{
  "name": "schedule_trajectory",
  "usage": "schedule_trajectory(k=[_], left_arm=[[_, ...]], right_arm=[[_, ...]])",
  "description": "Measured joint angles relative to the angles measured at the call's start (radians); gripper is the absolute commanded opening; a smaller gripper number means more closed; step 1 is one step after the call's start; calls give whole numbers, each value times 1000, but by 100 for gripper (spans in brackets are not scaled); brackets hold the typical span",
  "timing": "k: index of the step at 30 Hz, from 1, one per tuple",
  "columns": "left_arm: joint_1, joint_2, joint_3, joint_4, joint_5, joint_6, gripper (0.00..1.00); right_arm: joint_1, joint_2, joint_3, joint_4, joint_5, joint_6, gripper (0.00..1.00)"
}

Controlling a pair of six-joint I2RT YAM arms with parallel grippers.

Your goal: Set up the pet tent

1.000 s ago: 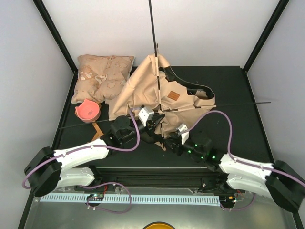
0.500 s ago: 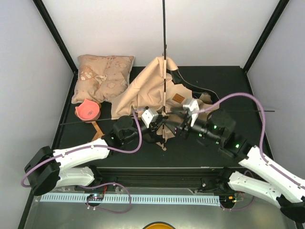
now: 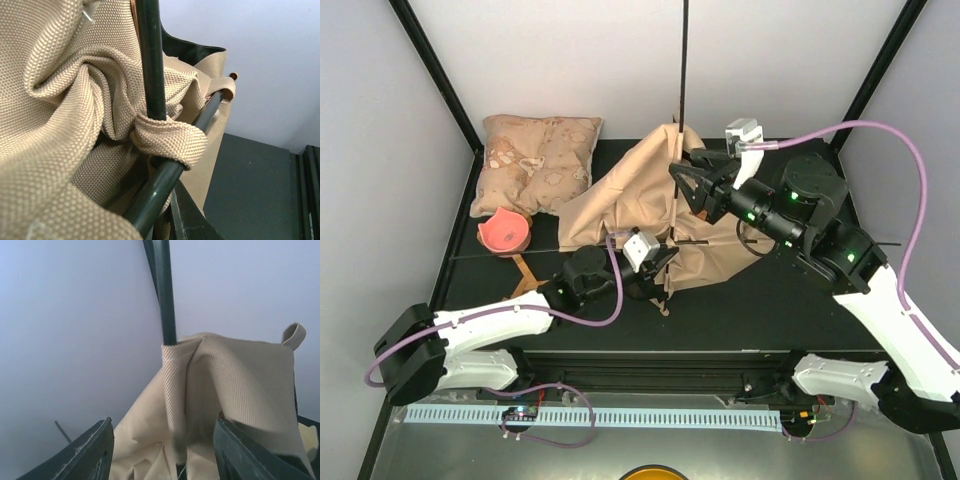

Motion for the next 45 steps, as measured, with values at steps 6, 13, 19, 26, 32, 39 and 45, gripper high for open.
schedule_trajectory(k=[6, 13, 19, 26, 32, 39, 45], left_arm=[[-19, 15, 18, -11, -11, 19, 2], [-31, 18, 23, -16, -23, 33, 2], [-46, 19, 32, -30, -43, 43, 16], [-58, 76, 109, -101, -103, 57, 30], [-69, 138, 211, -129, -169, 55, 37], [-95, 161, 262, -104, -251, 80, 39], [-106, 161, 333, -90, -274, 108, 37]], right_arm=[[0, 59, 70, -63, 89, 0, 51], [0, 61, 79, -73, 163, -9, 25], [0, 39, 70, -73, 175, -11, 1], [-3, 10, 43, -60, 168, -3, 1], [-10, -7, 11, -28, 157, 23, 1], [-11, -37, -32, 7, 156, 49, 1], [-11, -55, -64, 36, 157, 59, 1]])
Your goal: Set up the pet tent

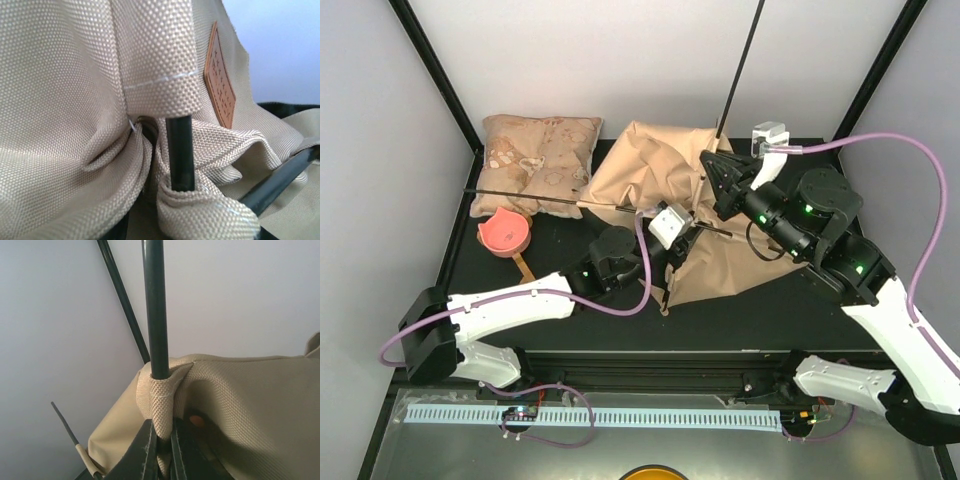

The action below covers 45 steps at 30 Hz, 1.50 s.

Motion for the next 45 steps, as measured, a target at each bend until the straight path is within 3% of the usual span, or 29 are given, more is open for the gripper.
schedule_trajectory(k=[5, 11, 14, 17, 31, 35, 42, 45], left_arm=[[-7, -1, 35, -8, -10, 11, 29], [-12, -1, 90, -60, -32, 19, 2], [-12, -1, 114, -99, -47, 29, 2], [-12, -1, 117, -95, -51, 50, 2], [-11, -118, 19, 53, -52, 300, 1], [-11, -114, 0, 56, -68, 354, 2], [-11, -49, -1, 115, -165, 422, 1], [-10, 5, -1, 188, -219, 481, 1]], right_arm=[[0, -16, -19, 11, -1, 5, 1], [0, -22, -26, 13, -8, 4, 3], [-1, -23, -26, 19, -8, 0, 19], [1, -36, -31, -16, -24, -15, 27], [6, -143, -27, -103, -40, -62, 48], [6, -111, 57, -149, -121, -95, 61], [6, -37, 174, -210, -181, -117, 64], [5, -10, 181, -212, -167, -107, 57]])
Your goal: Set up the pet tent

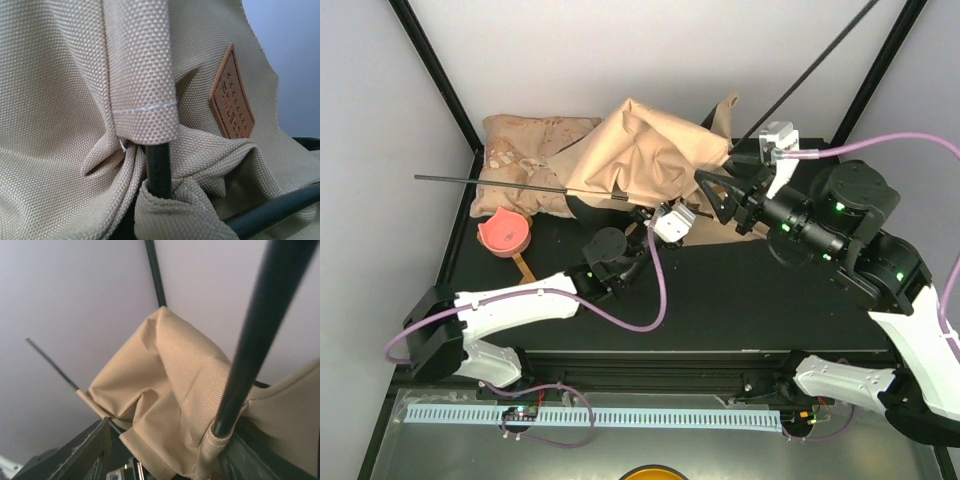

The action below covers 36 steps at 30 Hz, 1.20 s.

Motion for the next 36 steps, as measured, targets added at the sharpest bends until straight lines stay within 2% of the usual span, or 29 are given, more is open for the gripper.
schedule_trajectory(k=[5, 10, 12, 17, 19, 22, 24, 36], left_arm=[[3, 72, -1, 134, -67, 98, 1], [6, 79, -1, 181, -79, 133, 2], [5, 79, -2, 198, -79, 137, 1], [5, 80, -31, 245, -76, 126, 2], [5, 82, -47, 254, -74, 117, 1], [5, 90, -67, 275, -74, 109, 2], [5, 101, -72, 290, -74, 105, 2], [5, 164, -76, 354, -73, 57, 3]], right_arm=[[-15, 30, -1, -1, 82, 37, 53], [-26, -5, -78, 43, 130, 62, 31], [-27, -14, -102, 56, 134, 70, 26], [-29, -11, -122, 88, 136, 69, 28], [-30, -16, -143, 106, 135, 70, 26], [-31, -24, -174, 131, 130, 70, 15], [-31, -29, -194, 151, 117, 74, 3], [-43, -102, -333, 253, 42, 3, 1]])
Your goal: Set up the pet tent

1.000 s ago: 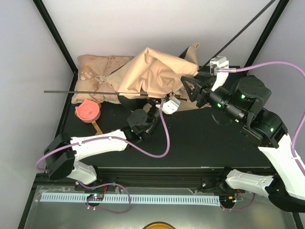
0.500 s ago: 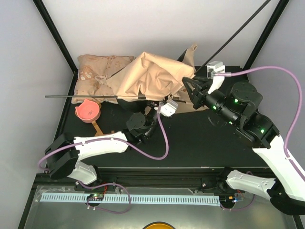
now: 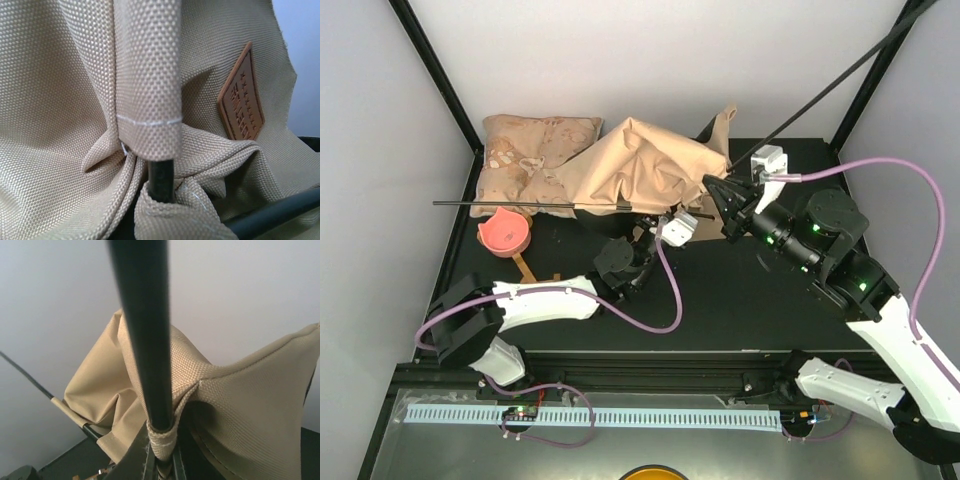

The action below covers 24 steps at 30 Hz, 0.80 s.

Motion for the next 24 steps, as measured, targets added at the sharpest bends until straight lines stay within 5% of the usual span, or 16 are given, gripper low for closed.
schedule_trajectory(k=[13, 24], left_arm=[[-5, -11, -74, -79, -32, -248, 31], [-6, -206, -90, -562, 82, -612, 55]], right_arm=[[-6, -21, -117, 34, -155, -117, 1], [-2, -16, -172, 39, -209, -120, 1]])
